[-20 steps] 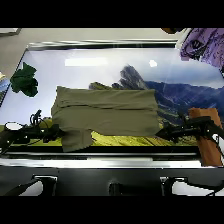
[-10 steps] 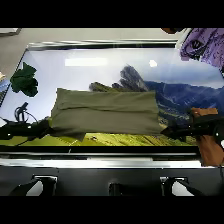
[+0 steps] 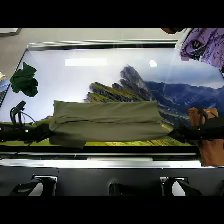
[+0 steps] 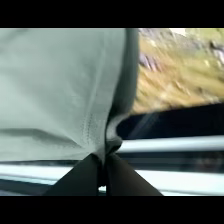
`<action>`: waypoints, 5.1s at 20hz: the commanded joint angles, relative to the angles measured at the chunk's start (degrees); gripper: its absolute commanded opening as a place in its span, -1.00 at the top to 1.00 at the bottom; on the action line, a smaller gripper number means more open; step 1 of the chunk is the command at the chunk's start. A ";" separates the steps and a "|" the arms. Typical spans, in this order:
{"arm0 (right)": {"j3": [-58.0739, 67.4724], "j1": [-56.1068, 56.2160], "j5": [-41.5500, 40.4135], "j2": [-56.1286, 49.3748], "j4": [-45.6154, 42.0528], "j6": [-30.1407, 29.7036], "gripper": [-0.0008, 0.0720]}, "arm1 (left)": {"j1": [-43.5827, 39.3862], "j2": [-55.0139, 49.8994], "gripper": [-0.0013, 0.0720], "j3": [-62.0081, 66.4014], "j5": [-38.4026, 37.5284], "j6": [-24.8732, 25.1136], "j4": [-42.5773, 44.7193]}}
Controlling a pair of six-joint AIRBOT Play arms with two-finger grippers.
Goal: Fold the clothes and pants, and hang the long-sleeved shirts on hangers.
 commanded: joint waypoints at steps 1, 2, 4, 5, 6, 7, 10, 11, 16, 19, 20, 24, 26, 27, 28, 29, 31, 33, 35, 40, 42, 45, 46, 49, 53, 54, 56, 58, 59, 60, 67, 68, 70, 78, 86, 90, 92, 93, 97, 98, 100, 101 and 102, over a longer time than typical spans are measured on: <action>2.08 0.00 6.27 -3.65 6.01 -2.25 0.91 | -2.12 -7.08 0.93 2.82 6.62 -0.17 0.07; 2.95 0.02 7.96 -6.14 7.56 -2.75 0.91 | -2.12 -10.05 0.93 4.39 7.80 1.25 -0.48; 5.62 2.43 10.21 -11.89 7.85 -3.67 0.91 | -2.12 -15.89 0.93 7.91 8.94 3.41 -1.97; 7.30 4.48 11.63 -14.80 7.82 -4.04 0.91 | -2.12 -18.78 0.93 9.79 9.25 4.35 -2.34; 9.22 6.69 14.12 -17.68 7.80 -3.91 0.91 | -2.12 -21.86 0.93 12.02 9.35 4.70 -2.32; 11.17 8.39 17.05 -20.13 7.67 -2.56 0.91 | -2.12 -24.63 0.93 14.34 9.33 5.25 -2.29; 17.70 11.43 22.45 -26.64 6.97 0.76 0.91 | -2.12 -32.33 0.93 22.23 9.33 5.81 -2.27; 19.82 11.93 22.40 -28.61 6.80 0.94 0.91 | -2.12 -34.58 0.93 24.59 9.29 5.84 -2.27; 23.89 13.86 22.43 -34.45 5.73 2.51 0.91 | -2.10 -44.19 0.93 34.38 9.07 5.81 -2.25; 23.89 13.86 22.67 -35.28 4.26 2.80 0.91 | -2.08 -48.22 0.93 39.08 8.92 5.77 -2.25; 23.89 13.84 23.15 -35.28 3.54 2.91 0.91 | -1.95 -49.48 0.93 40.15 8.92 5.70 -2.25; 23.87 13.86 25.09 -35.89 2.89 3.34 0.90 | -1.88 -53.83 0.93 41.29 8.85 5.55 -2.27; 23.89 13.86 25.62 -36.89 2.93 4.09 0.89 | -1.88 -55.58 0.91 41.29 8.83 5.55 -2.34; 23.89 13.86 25.38 -37.62 2.99 5.07 0.69 | -1.88 -56.00 0.84 41.29 8.94 5.55 -2.34; 23.89 13.75 24.39 -37.94 3.13 6.27 0.39 | -1.86 -56.08 0.52 41.31 9.16 5.53 -2.32; 24.15 13.22 22.88 -37.86 3.26 6.49 0.12 | -1.62 -55.89 -0.03 41.62 9.11 5.53 -2.29; 27.28 10.23 18.01 -37.88 3.26 6.93 -0.14 | -0.52 -55.28 -0.43 43.52 7.65 5.51 -2.03; 30.62 5.33 14.91 -38.01 3.45 7.67 -0.18 | 0.68 -54.34 -0.43 45.99 5.55 4.90 -0.48; 32.06 1.55 11.91 -38.99 5.27 7.13 -0.41 | 1.57 -53.31 -0.43 48.30 3.82 4.94 0.37; 32.04 2.84 5.55 -45.29 10.69 -0.70 -0.68 | 1.81 -51.52 -0.43 50.05 3.69 4.92 0.81; 32.04 4.52 6.51 -47.21 13.11 -1.99 -0.68 | 1.81 -51.30 -0.43 50.07 3.69 4.92 0.83; 32.04 8.59 8.94 -49.31 13.49 -2.01 -0.65 | 1.79 -51.23 -0.43 50.05 3.69 4.92 0.81; 32.04 10.14 9.51 -49.72 13.46 -2.19 -0.51 | 1.79 -51.23 -0.43 50.07 3.69 4.92 0.79; 32.11 12.79 11.23 -49.29 13.27 -3.23 0.91 | 1.05 -51.25 -0.42 50.05 3.76 4.92 0.76; 32.57 12.41 10.47 -43.39 7.34 1.81 0.91 | -3.69 -51.84 0.92 50.01 4.68 4.96 -0.48; 33.07 12.41 9.53 -41.27 4.22 4.31 0.91 | -5.81 -52.39 0.92 50.01 5.81 4.94 -1.20; 34.67 12.41 6.99 -36.81 -1.99 8.79 0.91 | -10.67 -53.99 0.92 49.99 8.79 2.38 -3.06; 37.29 12.41 4.20 -32.83 -7.85 13.62 0.91 | -16.22 -56.28 0.92 50.01 12.41 0.48 -6.86; 38.99 12.41 2.69 -31.10 -10.49 15.43 0.91 | -19.12 -57.44 0.92 50.01 14.58 0.09 -9.09; 40.59 12.41 1.27 -29.68 -12.63 16.85 0.91 | -22.38 -58.66 0.92 50.01 17.16 -0.09 -11.72; 49.86 12.41 -7.28 -23.34 -17.68 20.85 0.90 | -41.16 -67.82 0.92 51.76 33.46 0.22 -32.85; 50.90 12.41 -8.24 -22.91 -17.88 20.87 0.90 | -43.10 -69.46 0.93 53.27 33.90 0.17 -33.77; 53.40 12.41 -11.10 -22.58 -18.14 20.87 0.90 | -46.12 -72.81 0.93 57.09 33.81 0.15 -35.76; 56.17 12.41 -16.26 -19.32 -22.84 21.29 0.90 | -51.47 -84.78 0.93 70.71 35.06 -0.07 -45.31; 56.17 12.48 -14.86 -19.19 -21.73 24.13 0.90 | -42.77 -81.29 0.93 71.67 18.43 1.66 -37.75; 56.15 12.92 -11.13 -19.21 -12.83 29.92 0.90 | -32.48 -71.89 0.93 71.67 6.43 0.81 -19.30; 56.15 16.35 -9.84 -19.26 -12.94 33.44 0.90 | -27.06 -66.36 0.93 71.67 1.66 -0.09 -11.10; 56.13 19.15 -8.55 -19.34 -13.14 35.28 0.90 | -24.35 -63.69 0.93 71.67 -0.59 -0.07 -7.82; 56.11 33.81 -1.97 -21.88 -16.70 44.15 0.90 | -14.97 -55.87 0.93 71.67 -7.50 0.17 -2.08; 56.11 37.27 -0.68 -23.08 -17.62 46.10 0.90 | -13.11 -54.62 0.93 71.67 -8.48 0.17 -1.79; 56.08 43.58 2.34 -26.05 -19.06 49.57 0.90 | -9.81 -52.65 0.93 71.67 -9.57 0.17 -1.62; 56.11 46.16 3.78 -27.63 -19.91 51.36 0.90 | -8.66 -52.06 0.93 71.67 -9.77 0.20 -1.62; 56.11 48.65 5.38 -29.33 -20.79 53.09 0.90 | -7.63 -51.60 0.93 71.67 -9.92 0.20 -1.62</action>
